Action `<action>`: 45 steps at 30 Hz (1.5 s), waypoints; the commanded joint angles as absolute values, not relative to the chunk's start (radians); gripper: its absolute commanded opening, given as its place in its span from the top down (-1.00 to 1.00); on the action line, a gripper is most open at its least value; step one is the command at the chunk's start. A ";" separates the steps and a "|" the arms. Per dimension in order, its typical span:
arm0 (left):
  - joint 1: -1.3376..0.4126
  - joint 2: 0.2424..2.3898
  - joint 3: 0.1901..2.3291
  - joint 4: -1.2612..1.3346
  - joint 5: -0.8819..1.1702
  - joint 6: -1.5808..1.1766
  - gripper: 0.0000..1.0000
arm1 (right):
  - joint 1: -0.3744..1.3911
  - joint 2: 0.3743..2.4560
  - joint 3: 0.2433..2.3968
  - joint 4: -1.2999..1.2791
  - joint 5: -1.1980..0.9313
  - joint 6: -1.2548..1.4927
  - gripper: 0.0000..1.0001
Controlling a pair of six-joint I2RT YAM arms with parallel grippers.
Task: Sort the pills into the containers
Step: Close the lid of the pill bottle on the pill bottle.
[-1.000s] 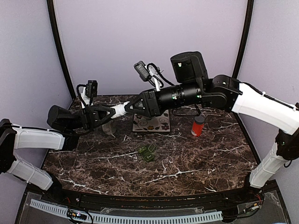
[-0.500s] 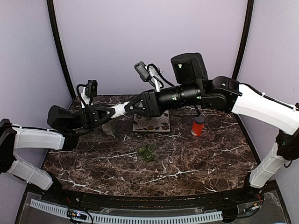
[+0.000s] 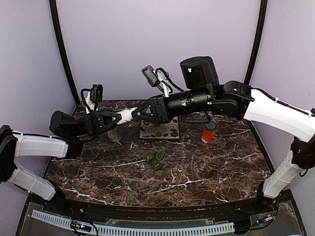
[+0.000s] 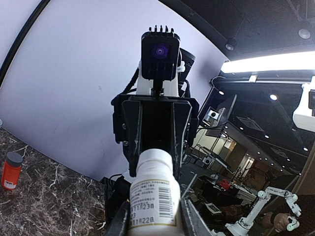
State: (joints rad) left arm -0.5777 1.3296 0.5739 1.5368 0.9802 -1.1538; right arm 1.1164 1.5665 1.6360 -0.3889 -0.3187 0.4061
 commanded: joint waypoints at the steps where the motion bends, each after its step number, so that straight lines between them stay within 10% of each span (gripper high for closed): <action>1: -0.581 1.306 0.616 1.589 1.001 -1.163 1.00 | 1.110 1.585 1.630 -0.378 -0.328 0.410 0.41; 45: -0.589 1.356 0.680 1.643 1.070 -1.259 1.00 | 1.110 1.609 1.582 -0.356 -0.364 0.279 0.41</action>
State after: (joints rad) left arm -0.5648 1.3579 0.6285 1.5620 1.0847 -1.2469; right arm 1.1053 1.5795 1.6421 -0.3912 -0.3927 0.2634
